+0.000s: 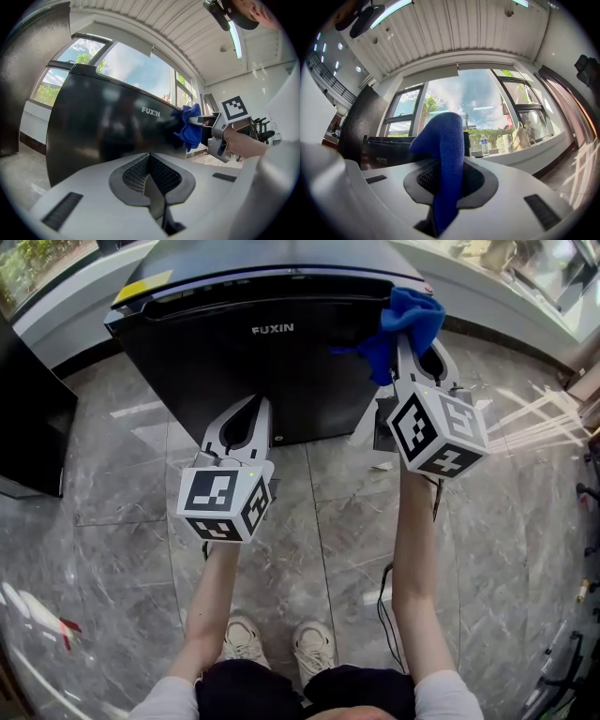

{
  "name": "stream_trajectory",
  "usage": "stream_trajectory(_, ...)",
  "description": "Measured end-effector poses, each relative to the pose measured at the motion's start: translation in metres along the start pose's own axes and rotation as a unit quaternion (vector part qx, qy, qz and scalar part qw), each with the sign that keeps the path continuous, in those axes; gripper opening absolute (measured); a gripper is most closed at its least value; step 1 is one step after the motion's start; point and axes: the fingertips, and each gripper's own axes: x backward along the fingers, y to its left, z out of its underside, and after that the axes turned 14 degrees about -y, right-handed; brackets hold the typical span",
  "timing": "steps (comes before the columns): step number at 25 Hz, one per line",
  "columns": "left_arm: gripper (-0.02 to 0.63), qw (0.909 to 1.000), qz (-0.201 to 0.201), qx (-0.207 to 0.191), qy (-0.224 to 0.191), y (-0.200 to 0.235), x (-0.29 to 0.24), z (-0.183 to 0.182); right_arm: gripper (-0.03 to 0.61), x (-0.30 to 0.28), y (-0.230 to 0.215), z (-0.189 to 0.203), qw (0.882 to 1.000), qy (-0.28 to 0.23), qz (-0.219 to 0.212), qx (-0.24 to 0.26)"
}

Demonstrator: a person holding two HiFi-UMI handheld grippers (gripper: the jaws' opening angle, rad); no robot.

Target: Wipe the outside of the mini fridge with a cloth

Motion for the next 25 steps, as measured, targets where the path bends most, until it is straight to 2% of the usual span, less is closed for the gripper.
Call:
stream_trajectory(9,0.005,0.9999,0.012,-0.005,0.008,-0.014,-0.008,0.007,0.075,-0.001,-0.045,-0.002,0.999,0.001,0.037,0.013)
stream_trajectory(12,0.005,0.9998,0.010,-0.008,0.012,-0.015,-0.008,0.009,0.075,-0.002,-0.065,0.005,0.998,0.011,0.062,0.004)
stream_trajectory(16,0.005,0.9998,0.007,-0.009,0.013,-0.012,-0.009,0.012,0.075,0.003,-0.075,0.002,0.997,0.005,0.071,0.000)
stream_trajectory(20,0.005,0.9998,0.000,-0.007,0.018,-0.012,-0.007,0.015,0.075,0.010,-0.063,-0.002,0.998,0.002,0.054,-0.017)
stream_trajectory(25,0.005,0.9995,-0.006,-0.021,0.022,-0.005,0.012,0.009,0.075,0.030,-0.002,-0.015,0.999,-0.010,-0.015,-0.028)
